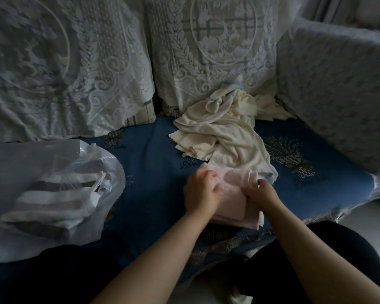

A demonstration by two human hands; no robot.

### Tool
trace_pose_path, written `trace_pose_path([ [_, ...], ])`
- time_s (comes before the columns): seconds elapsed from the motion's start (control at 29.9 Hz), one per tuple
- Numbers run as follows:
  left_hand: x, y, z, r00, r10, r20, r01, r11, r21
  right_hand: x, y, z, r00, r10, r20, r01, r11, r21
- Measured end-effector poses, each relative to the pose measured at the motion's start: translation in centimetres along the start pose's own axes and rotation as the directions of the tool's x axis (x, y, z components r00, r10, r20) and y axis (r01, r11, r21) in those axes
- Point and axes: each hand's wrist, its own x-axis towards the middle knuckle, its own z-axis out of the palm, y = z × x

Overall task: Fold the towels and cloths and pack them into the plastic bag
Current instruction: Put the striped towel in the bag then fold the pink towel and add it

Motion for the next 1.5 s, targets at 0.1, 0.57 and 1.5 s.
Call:
trace_pose_path([
  [0.1,1.4,-2.4,-0.8,0.898,-0.42,0.135,0.435,0.892,-0.124,0.2,0.6,0.1,0.992,0.016,-0.124,-0.024,0.998,-0.062],
  [0.57,2.4,-6.5,-8.9,0.858,-0.38,0.346,0.419,0.907,-0.044,-2.6,-2.0,5.6,0.994,-0.107,0.01,0.104,0.982,0.155],
  [1.5,-1.8,-17.1,-24.3,0.853,-0.201,-0.482,0.324,0.928,0.185,-10.3,-17.2,14.1,0.832,-0.553,0.046,0.512,0.797,0.319],
])
